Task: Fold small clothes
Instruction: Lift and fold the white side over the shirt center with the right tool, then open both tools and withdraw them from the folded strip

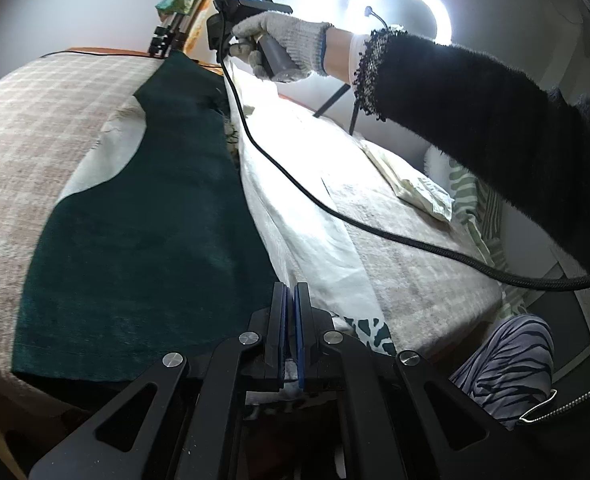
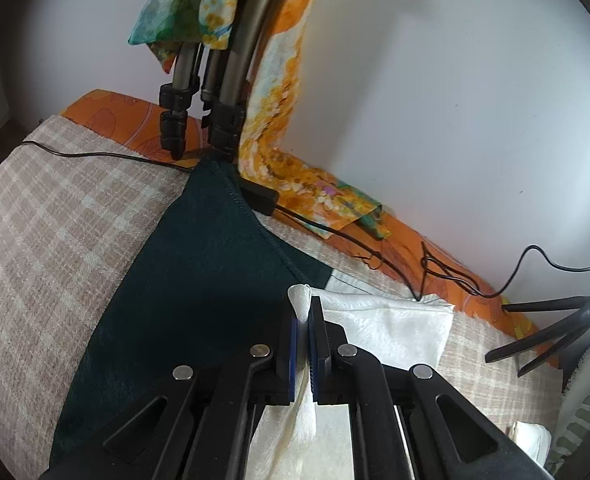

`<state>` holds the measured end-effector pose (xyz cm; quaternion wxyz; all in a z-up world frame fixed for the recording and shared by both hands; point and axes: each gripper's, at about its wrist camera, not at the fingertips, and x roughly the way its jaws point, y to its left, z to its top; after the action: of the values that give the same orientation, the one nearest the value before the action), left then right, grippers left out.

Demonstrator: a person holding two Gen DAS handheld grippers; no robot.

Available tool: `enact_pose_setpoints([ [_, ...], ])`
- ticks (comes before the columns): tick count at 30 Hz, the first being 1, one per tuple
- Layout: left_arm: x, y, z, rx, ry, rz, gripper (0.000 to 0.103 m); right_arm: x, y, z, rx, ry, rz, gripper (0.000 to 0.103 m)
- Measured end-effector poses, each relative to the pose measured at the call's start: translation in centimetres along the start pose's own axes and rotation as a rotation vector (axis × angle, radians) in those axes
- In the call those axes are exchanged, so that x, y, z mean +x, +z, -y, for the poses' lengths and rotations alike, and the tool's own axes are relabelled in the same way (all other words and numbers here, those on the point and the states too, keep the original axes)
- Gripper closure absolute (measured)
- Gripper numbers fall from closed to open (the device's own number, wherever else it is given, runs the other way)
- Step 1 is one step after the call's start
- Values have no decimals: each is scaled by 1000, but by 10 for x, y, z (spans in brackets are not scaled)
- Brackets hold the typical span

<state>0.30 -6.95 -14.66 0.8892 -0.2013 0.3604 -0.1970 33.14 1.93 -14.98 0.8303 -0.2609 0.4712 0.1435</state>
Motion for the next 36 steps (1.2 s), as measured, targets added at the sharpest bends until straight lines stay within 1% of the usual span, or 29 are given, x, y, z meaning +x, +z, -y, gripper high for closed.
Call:
enact_pose_setpoints([
  [1,-2,0,-1,-8,-2,4,101,0,0,-2,3,22,2,99],
  [2,-4,1,-2,-18,-1,10,101,0,1,-3,6,57,0,94],
  [3,-6,2,-2,-24,-1,20,101,-3,1,-2,13,115,1,88],
  [4,-8,3,-2,-23,0,25,101,-10,2,0,25,181,21,71],
  [5,-10,4,-1,-20,5,32,101,-18,2,5,44,215,50,61],
  [7,-14,5,0,-16,9,46,101,-33,2,19,86,255,86,59],
  [8,-15,6,1,-14,10,52,101,-39,1,28,106,284,96,57],
  [10,-18,7,2,-8,13,60,100,-50,-6,50,166,301,100,56],
  [12,-21,9,1,-11,12,68,100,-53,-25,70,243,346,75,55],
  [14,-26,11,0,-14,15,81,100,-48,-52,81,299,405,32,55],
  [16,-30,15,-1,-15,27,93,100,-40,-79,81,320,442,-8,54],
  [18,-37,21,-3,-20,43,108,100,-33,-103,76,332,497,-49,55],
  [20,-44,26,-7,-19,60,117,100,-27,-120,67,339,519,-77,55],
  [22,-56,30,-10,-2,96,137,100,-22,-132,59,345,543,-100,55],
  [25,-71,34,-15,21,144,153,100,-19,-140,53,395,614,-126,55],
  [26,-74,36,-17,24,154,155,100,-22,-141,51,414,645,-125,55],
  [28,-81,40,-22,30,170,156,100,-34,-139,45,439,812,-98,56],
  [29,-84,42,-24,35,175,155,100,-44,-137,40,428,876,-81,56],
  [30,-86,45,-26,41,178,150,100,-55,-134,35,389,914,-79,56],
  [31,-87,48,-29,45,178,141,100,-69,-132,31,351,944,-58,56],
  [32,-88,50,-31,47,178,133,100,-81,-131,28,321,934,-36,56],
  [33,-90,53,-34,49,175,121,100,-92,-132,27,298,898,-19,56],
  [35,-91,59,-38,70,170,82,99,-111,-141,31,279,857,4,56],
  [36,-89,61,-40,92,175,58,97,-122,-148,35,276,830,18,56],
])
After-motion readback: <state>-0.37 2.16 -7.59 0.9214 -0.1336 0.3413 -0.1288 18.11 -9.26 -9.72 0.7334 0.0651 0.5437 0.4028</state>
